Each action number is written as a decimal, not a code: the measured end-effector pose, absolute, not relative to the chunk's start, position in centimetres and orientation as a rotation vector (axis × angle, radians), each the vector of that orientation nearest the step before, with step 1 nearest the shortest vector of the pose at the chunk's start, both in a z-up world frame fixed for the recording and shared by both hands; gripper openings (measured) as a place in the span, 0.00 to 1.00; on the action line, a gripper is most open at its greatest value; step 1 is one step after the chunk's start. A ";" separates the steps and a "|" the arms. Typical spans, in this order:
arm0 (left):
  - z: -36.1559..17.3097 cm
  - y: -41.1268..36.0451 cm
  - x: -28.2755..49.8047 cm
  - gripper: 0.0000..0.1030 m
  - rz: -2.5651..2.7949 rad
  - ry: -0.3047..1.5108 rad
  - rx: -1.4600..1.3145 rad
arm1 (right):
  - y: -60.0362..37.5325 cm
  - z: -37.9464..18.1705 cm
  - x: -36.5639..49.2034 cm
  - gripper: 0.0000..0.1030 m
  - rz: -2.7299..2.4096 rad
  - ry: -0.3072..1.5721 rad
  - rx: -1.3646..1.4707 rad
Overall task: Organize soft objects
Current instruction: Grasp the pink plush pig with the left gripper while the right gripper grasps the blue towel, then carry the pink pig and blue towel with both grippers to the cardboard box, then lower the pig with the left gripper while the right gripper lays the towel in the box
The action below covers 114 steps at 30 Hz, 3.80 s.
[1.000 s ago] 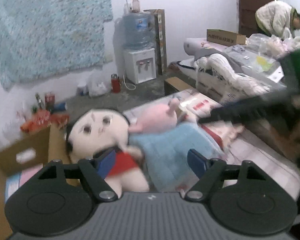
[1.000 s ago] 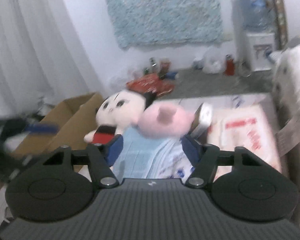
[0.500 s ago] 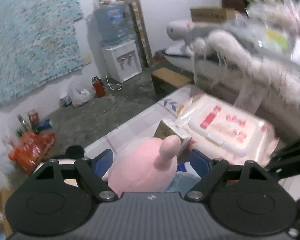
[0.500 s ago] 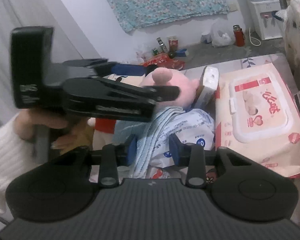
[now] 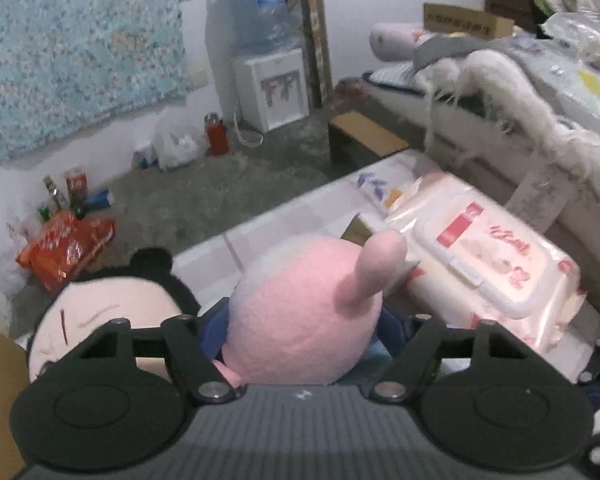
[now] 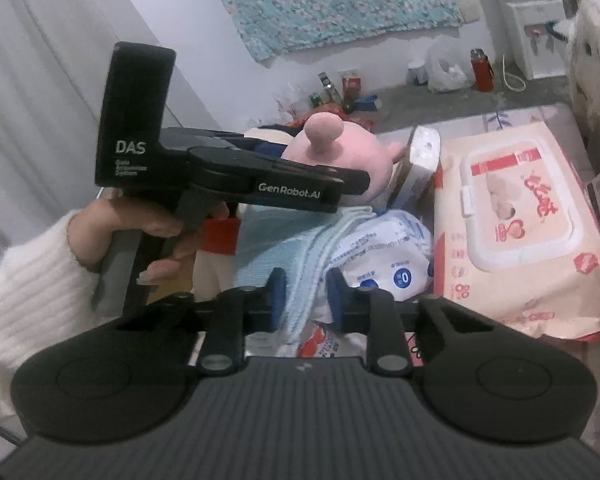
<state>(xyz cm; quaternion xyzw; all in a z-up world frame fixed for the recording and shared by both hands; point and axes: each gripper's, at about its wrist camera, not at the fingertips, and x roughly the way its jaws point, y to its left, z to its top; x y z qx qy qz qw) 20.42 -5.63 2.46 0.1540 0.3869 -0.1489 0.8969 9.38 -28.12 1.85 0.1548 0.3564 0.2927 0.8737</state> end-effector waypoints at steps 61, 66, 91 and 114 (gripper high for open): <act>4.6 27.0 7.2 0.74 0.319 0.929 0.253 | -16.0 11.8 16.1 0.05 1.071 0.720 0.674; 2.0 29.3 9.4 0.79 0.299 0.983 0.215 | -7.5 14.6 19.4 0.04 1.138 0.725 0.603; 3.8 32.6 3.3 0.76 0.122 0.898 -0.069 | 14.0 13.8 22.2 0.05 0.999 1.005 0.182; 4.1 31.0 4.1 0.82 0.093 0.900 0.120 | 22.6 8.4 16.5 0.06 0.896 1.288 -0.728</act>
